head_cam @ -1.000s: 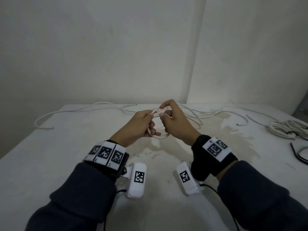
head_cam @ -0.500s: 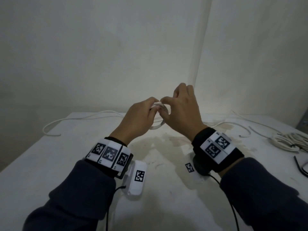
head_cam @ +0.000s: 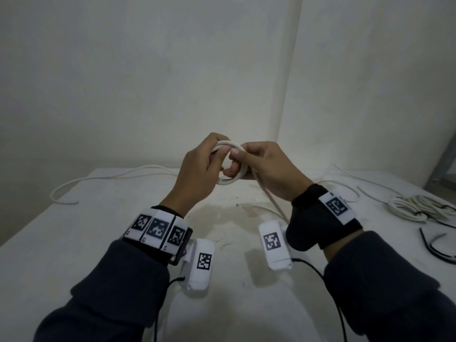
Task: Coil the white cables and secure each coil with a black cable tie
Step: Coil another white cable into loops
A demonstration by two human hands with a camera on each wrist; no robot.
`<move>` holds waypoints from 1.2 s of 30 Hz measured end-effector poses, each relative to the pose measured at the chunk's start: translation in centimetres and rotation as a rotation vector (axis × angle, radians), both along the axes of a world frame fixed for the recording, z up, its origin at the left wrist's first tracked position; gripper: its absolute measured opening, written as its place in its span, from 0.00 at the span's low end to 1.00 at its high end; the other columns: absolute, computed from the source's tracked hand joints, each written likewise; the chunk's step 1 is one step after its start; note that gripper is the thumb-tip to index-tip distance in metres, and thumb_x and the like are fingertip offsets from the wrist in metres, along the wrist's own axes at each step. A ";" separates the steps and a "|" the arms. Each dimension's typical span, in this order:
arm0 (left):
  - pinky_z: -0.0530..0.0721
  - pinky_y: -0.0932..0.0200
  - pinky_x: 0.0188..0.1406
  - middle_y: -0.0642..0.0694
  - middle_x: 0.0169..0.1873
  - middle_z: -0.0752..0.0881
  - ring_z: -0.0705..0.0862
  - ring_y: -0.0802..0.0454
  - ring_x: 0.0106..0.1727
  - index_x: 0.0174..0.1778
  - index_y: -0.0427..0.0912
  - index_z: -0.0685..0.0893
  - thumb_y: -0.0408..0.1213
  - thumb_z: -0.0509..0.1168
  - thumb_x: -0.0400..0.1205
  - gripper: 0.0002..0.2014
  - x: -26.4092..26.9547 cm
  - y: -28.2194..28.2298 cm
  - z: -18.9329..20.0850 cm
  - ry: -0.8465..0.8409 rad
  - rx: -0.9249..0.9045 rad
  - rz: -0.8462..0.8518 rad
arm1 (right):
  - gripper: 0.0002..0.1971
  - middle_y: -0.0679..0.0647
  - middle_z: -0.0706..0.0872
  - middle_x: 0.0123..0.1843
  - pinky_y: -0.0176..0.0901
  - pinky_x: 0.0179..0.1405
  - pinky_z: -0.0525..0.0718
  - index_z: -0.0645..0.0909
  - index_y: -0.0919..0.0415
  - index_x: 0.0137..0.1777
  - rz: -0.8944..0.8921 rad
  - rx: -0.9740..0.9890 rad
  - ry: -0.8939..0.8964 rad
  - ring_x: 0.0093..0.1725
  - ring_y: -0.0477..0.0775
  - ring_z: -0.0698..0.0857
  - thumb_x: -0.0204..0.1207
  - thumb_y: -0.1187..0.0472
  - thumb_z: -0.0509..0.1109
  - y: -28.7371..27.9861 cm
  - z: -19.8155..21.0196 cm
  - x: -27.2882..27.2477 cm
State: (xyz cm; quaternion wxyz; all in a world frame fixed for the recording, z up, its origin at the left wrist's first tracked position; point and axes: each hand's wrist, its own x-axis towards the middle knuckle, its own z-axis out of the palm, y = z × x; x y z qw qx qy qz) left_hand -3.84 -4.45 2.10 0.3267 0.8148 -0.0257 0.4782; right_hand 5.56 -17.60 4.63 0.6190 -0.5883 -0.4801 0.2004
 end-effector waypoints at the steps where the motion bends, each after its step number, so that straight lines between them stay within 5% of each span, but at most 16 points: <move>1: 0.85 0.40 0.41 0.44 0.40 0.85 0.83 0.45 0.40 0.53 0.40 0.80 0.41 0.56 0.84 0.11 0.2 -0.1 0.0 -0.012 -0.014 -0.018 | 0.11 0.57 0.84 0.31 0.53 0.54 0.88 0.82 0.67 0.41 0.018 0.007 0.045 0.36 0.55 0.87 0.82 0.62 0.65 0.1 -0.1 -0.1; 6: 0.84 0.39 0.44 0.42 0.41 0.84 0.82 0.40 0.42 0.54 0.41 0.80 0.41 0.56 0.84 0.11 1.1 -0.7 -0.8 0.014 -0.113 -0.075 | 0.19 0.48 0.67 0.21 0.43 0.38 0.82 0.75 0.62 0.35 -0.008 0.038 0.183 0.22 0.47 0.69 0.86 0.52 0.58 0.6 -0.8 -0.6; 10: 0.83 0.50 0.51 0.50 0.44 0.80 0.80 0.53 0.44 0.61 0.48 0.74 0.48 0.57 0.87 0.12 1.4 -1.6 -1.5 0.158 -0.388 -0.092 | 0.21 0.47 0.64 0.23 0.39 0.27 0.75 0.72 0.58 0.30 -0.185 0.156 0.169 0.22 0.46 0.64 0.86 0.53 0.60 1.0 -2.0 -0.5; 13: 0.78 0.58 0.35 0.45 0.37 0.81 0.78 0.52 0.34 0.52 0.41 0.77 0.57 0.50 0.86 0.21 1.1 -1.7 -2.6 0.501 -0.782 -0.068 | 0.20 0.48 0.62 0.23 0.38 0.25 0.74 0.71 0.58 0.31 -0.279 0.274 0.270 0.21 0.46 0.63 0.86 0.53 0.60 0.8 -2.4 0.2; 16: 0.72 0.64 0.22 0.45 0.24 0.85 0.78 0.55 0.22 0.39 0.36 0.84 0.58 0.48 0.87 0.31 0.7 -2.5 -4.3 1.043 -0.773 -0.209 | 0.20 0.46 0.60 0.21 0.37 0.24 0.74 0.70 0.58 0.31 -0.268 0.319 0.381 0.20 0.45 0.61 0.86 0.52 0.60 1.0 -2.4 0.4; 19: 0.73 0.64 0.27 0.45 0.27 0.85 0.79 0.54 0.26 0.44 0.33 0.86 0.60 0.49 0.86 0.32 2.0 -3.0 -6.6 1.214 -0.833 -0.384 | 0.20 0.45 0.61 0.20 0.36 0.24 0.75 0.71 0.59 0.32 -0.215 0.314 0.471 0.17 0.44 0.62 0.85 0.51 0.60 1.8 -2.7 -0.6; 23: 0.81 0.56 0.45 0.37 0.41 0.89 0.85 0.46 0.40 0.49 0.31 0.87 0.48 0.62 0.80 0.21 2.8 -2.9 -7.7 1.152 -1.063 -0.664 | 0.20 0.45 0.63 0.18 0.35 0.24 0.77 0.71 0.60 0.33 -0.134 0.330 0.580 0.16 0.43 0.63 0.85 0.52 0.60 2.3 -3.3 -1.7; 27: 0.89 0.58 0.31 0.30 0.38 0.89 0.90 0.44 0.33 0.51 0.29 0.79 0.37 0.67 0.76 0.14 2.1 -3.6 -7.0 1.003 -1.381 -0.711 | 0.20 0.46 0.62 0.20 0.35 0.24 0.78 0.72 0.61 0.33 -0.087 0.383 0.678 0.17 0.43 0.63 0.85 0.52 0.61 1.7 -3.3 -1.4; 30: 0.86 0.61 0.21 0.30 0.36 0.84 0.88 0.46 0.24 0.44 0.28 0.79 0.25 0.63 0.81 0.03 2.1 -3.8 -6.5 0.760 -1.573 -0.565 | 0.19 0.47 0.62 0.19 0.37 0.29 0.80 0.74 0.61 0.34 -0.151 0.399 0.661 0.18 0.44 0.64 0.85 0.52 0.60 1.3 -3.5 -1.0; 33: 0.87 0.67 0.26 0.36 0.27 0.87 0.88 0.53 0.25 0.39 0.24 0.81 0.22 0.65 0.79 0.04 2.7 -2.8 -6.9 0.472 -1.458 -0.338 | 0.18 0.47 0.64 0.18 0.39 0.32 0.82 0.74 0.62 0.36 -0.315 0.440 0.694 0.18 0.45 0.67 0.86 0.52 0.59 0.9 -4.2 -0.4; 36: 0.86 0.69 0.30 0.36 0.32 0.87 0.89 0.51 0.32 0.39 0.27 0.81 0.21 0.69 0.77 0.04 2.9 -2.1 -7.4 0.246 -1.298 -0.164 | 0.18 0.48 0.68 0.18 0.37 0.31 0.83 0.76 0.65 0.40 -0.484 0.476 0.852 0.20 0.46 0.71 0.87 0.53 0.58 0.7 -6.2 0.5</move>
